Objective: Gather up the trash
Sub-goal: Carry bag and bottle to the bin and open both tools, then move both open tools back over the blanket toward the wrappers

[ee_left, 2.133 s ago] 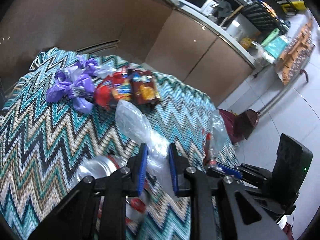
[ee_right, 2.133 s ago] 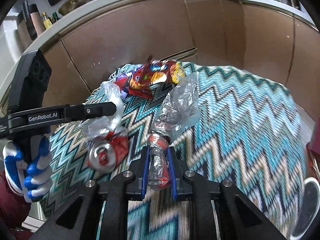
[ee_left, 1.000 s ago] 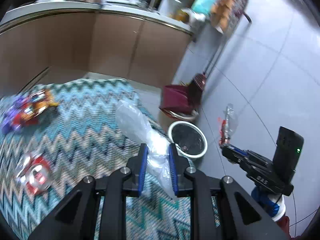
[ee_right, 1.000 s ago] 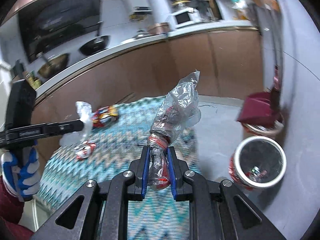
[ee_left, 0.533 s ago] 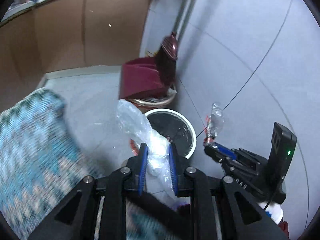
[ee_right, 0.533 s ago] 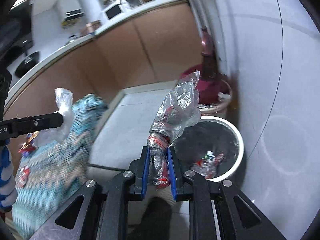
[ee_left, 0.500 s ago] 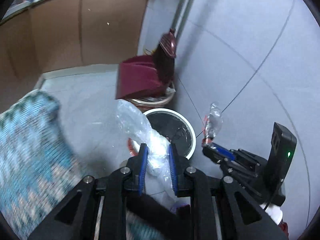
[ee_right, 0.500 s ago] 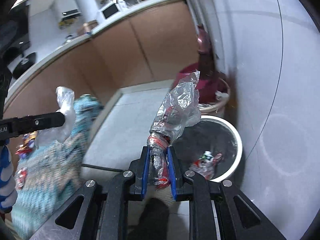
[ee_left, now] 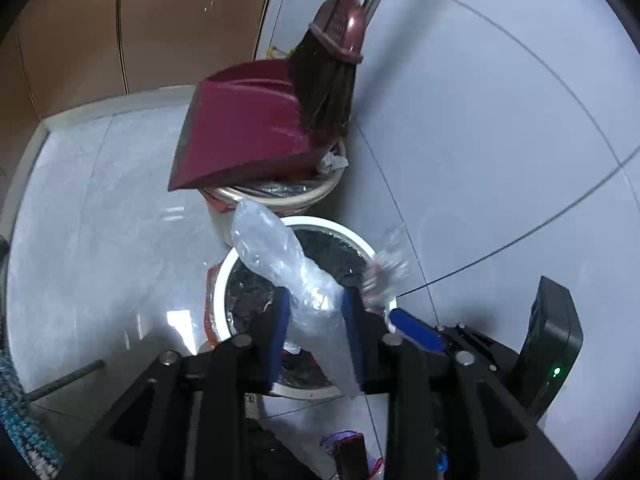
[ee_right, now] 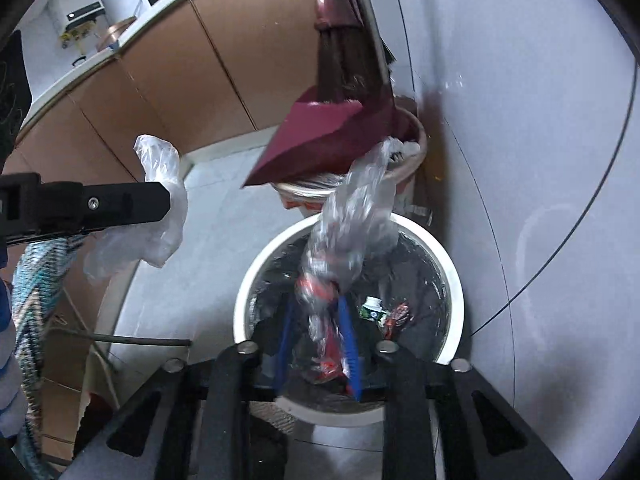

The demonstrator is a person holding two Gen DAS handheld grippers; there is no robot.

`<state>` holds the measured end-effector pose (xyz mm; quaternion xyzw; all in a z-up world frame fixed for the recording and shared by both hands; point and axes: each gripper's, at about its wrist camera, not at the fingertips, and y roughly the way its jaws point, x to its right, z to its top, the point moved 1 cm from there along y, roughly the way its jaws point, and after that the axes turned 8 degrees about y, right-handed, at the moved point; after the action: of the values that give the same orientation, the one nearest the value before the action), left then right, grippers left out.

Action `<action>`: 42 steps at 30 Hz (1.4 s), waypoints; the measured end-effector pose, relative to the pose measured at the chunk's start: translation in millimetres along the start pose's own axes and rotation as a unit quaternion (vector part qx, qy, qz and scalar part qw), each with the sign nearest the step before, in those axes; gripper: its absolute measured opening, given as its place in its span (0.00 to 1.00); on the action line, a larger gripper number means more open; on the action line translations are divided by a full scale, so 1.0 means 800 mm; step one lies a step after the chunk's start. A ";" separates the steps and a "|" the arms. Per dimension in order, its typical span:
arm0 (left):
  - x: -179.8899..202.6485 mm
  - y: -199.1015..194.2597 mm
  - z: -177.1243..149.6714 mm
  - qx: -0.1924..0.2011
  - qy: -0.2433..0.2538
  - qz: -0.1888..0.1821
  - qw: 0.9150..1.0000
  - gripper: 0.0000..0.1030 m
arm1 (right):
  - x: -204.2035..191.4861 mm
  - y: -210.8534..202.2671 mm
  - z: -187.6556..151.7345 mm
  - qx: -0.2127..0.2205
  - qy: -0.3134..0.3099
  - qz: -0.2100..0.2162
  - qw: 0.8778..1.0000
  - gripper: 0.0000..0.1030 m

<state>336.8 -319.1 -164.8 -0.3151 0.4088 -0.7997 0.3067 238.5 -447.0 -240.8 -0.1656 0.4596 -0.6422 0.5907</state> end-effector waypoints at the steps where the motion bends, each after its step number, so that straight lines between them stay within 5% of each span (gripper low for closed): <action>1: -0.001 0.005 0.001 -0.002 -0.003 -0.002 1.000 0.35 | 0.002 0.001 0.000 0.000 0.001 -0.004 1.000 0.48; 8: 0.004 0.002 0.003 0.002 -0.010 0.001 1.000 0.40 | 0.013 -0.016 -0.012 0.006 0.019 -0.027 0.999 0.53; 14: 0.015 -0.056 -0.018 0.052 -0.005 0.013 0.999 0.40 | -0.014 -0.063 -0.023 0.032 -0.003 -0.030 0.999 0.55; 26: 0.019 -0.242 -0.116 0.150 -0.001 0.066 0.986 0.40 | -0.109 -0.219 -0.066 0.124 -0.049 -0.012 0.991 0.97; 35: -0.003 -0.374 -0.223 0.208 -0.013 0.128 0.970 0.46 | -0.184 -0.330 -0.103 0.183 -0.085 0.050 0.978 1.00; 42: -0.019 -0.466 -0.307 0.257 -0.026 0.198 0.946 0.55 | -0.240 -0.389 -0.132 0.220 -0.119 0.105 0.963 1.00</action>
<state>73.7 -16.7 32.5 -0.1589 0.2355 -0.7926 0.5395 17.7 -267.7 12.3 -0.0579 0.2481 -0.6376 0.7270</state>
